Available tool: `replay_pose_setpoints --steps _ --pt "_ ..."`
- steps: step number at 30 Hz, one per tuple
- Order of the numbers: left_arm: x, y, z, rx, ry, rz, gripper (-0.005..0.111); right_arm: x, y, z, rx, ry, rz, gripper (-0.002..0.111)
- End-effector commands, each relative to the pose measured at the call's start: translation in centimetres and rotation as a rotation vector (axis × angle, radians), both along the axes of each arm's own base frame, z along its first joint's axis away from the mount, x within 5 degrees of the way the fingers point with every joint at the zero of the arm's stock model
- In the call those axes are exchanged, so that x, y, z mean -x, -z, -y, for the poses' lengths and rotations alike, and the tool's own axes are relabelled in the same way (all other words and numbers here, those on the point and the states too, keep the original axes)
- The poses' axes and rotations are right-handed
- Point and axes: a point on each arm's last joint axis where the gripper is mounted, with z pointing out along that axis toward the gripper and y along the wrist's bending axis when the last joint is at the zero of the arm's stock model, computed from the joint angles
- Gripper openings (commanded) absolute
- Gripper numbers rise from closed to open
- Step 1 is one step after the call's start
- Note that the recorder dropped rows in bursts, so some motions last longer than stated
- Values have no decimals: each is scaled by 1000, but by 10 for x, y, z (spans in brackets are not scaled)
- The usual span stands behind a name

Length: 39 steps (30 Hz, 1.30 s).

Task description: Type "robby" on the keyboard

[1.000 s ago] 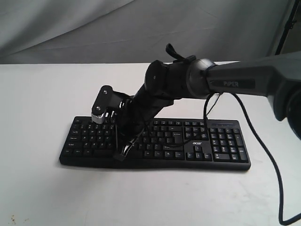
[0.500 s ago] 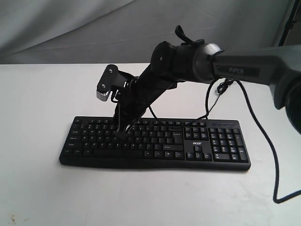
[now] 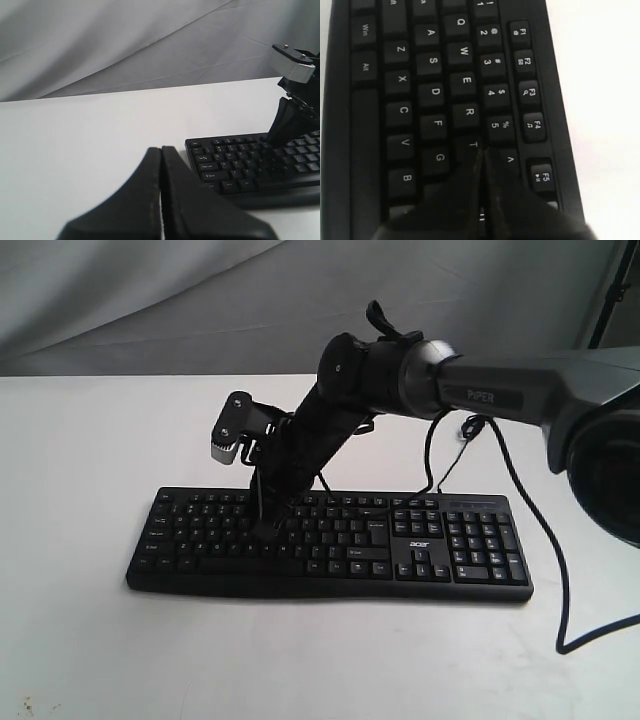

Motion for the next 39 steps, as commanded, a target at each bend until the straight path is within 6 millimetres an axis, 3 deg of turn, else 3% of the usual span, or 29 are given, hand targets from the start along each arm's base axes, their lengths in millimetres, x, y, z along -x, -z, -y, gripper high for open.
replay_pose_setpoints --steps 1,28,33,39 --pt "0 1 0 -1 6 5 0 -1 0 2 4 -11 -2 0" --pt "0 1 0 -1 6 5 0 -2 5 1 1 -9 -10 0" --pt "0 1 0 -1 6 5 0 -1 -25 2 -31 -10 42 0" --pt "0 1 0 -1 6 5 0 11 -100 9 -125 16 133 0"
